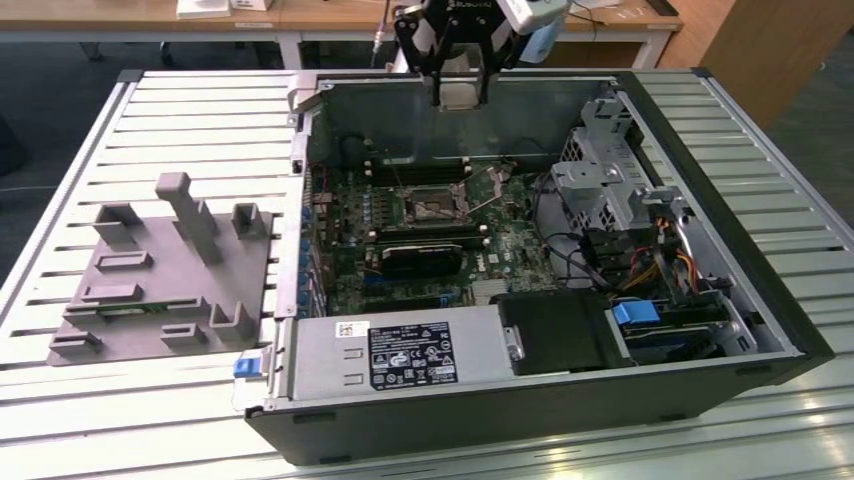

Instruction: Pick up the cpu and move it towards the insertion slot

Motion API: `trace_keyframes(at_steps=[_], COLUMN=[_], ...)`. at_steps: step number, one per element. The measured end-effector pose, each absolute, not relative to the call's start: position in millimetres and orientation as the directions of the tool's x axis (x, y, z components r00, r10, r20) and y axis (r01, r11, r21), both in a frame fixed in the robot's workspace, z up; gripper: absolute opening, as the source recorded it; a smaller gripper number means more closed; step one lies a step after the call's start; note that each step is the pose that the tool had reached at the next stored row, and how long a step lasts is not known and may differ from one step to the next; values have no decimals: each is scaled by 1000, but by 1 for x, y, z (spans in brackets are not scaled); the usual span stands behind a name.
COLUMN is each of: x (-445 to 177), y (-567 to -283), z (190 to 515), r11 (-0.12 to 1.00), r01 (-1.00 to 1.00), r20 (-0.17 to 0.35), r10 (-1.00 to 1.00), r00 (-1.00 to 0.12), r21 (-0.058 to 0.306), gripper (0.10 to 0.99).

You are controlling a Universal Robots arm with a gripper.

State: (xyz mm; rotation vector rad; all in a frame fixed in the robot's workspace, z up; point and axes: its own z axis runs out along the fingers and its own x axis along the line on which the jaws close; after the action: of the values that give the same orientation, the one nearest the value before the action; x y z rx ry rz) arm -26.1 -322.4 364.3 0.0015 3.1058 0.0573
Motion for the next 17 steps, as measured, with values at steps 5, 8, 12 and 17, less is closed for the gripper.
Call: trace_keyframes(at_steps=[5, 8, 12, 17], x=[-26, -26, -26, -26], y=[-316, -313, -311, -311], z=[361, 359, 357, 357], r11=[999, 999, 999, 999], r01=[1, 2, 2, 2], r20=[-34, -33, -32, -32], r10=[3, 3, 3, 3], r00=[-999, -999, -999, -999], r21=[36, 35, 35, 35], gripper=[541, 541, 541, 541])
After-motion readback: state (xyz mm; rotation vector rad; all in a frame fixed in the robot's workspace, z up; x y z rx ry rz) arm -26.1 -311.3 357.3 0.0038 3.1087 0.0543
